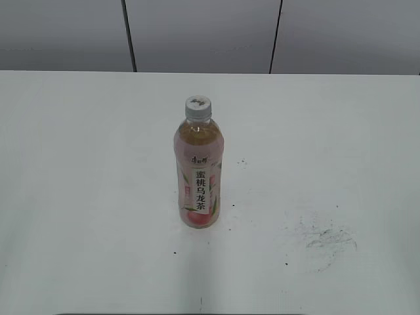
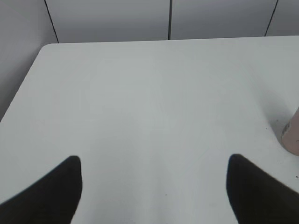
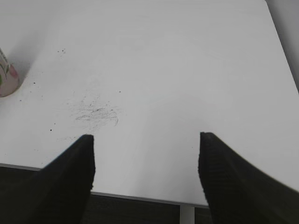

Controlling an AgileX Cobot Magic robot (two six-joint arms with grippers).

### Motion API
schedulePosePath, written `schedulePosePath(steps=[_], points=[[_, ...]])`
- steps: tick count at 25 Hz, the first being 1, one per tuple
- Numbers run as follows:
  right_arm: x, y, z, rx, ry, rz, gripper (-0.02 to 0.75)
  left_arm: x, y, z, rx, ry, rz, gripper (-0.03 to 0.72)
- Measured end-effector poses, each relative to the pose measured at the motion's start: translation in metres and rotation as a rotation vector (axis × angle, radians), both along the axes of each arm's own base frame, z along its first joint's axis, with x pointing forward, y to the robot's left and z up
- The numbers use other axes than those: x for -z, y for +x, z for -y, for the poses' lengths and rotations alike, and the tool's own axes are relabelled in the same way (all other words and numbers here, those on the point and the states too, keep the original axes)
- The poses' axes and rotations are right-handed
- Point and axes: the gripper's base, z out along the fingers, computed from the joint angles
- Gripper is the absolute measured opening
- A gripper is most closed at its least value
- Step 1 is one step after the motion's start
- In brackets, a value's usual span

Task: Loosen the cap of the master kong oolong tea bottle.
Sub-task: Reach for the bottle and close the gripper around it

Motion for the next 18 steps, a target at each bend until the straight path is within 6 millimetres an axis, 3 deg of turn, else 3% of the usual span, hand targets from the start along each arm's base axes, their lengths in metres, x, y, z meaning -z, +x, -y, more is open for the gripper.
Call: schedulePosePath(steps=[18], points=[[0.0, 0.0, 0.0, 0.0, 0.0, 0.0, 0.521, 0.0, 0.0, 0.0, 0.0, 0.0, 0.0, 0.564]])
